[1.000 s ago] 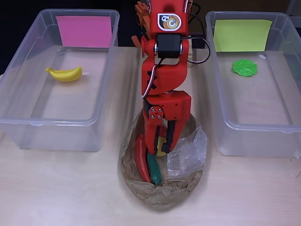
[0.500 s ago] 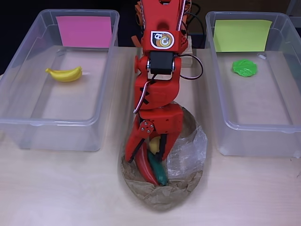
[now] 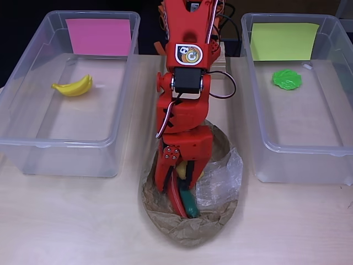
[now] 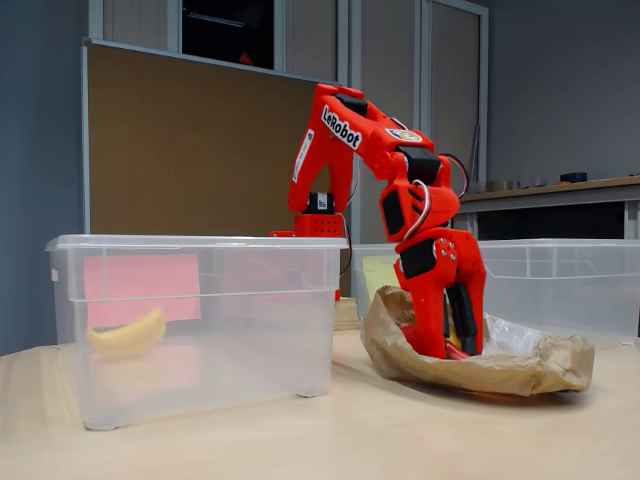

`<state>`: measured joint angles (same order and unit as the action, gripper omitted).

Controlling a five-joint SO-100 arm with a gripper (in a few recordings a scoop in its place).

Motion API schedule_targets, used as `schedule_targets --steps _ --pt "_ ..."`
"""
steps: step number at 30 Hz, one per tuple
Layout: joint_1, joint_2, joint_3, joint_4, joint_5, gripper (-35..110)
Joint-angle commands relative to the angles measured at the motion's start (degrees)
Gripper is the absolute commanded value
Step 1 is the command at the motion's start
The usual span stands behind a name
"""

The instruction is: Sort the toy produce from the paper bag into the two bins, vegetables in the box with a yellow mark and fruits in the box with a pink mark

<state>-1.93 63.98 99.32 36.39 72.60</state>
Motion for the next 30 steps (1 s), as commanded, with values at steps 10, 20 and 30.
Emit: schedule_targets --steps 10,20,30 --pt "-1.23 -5.1 -3.87 5.98 0.35 5" --pt "-1.76 -3.08 -7.73 12.22 -3.69 0" --pt "-6.42 9.23 -8.53 21.27 -11.51 0"
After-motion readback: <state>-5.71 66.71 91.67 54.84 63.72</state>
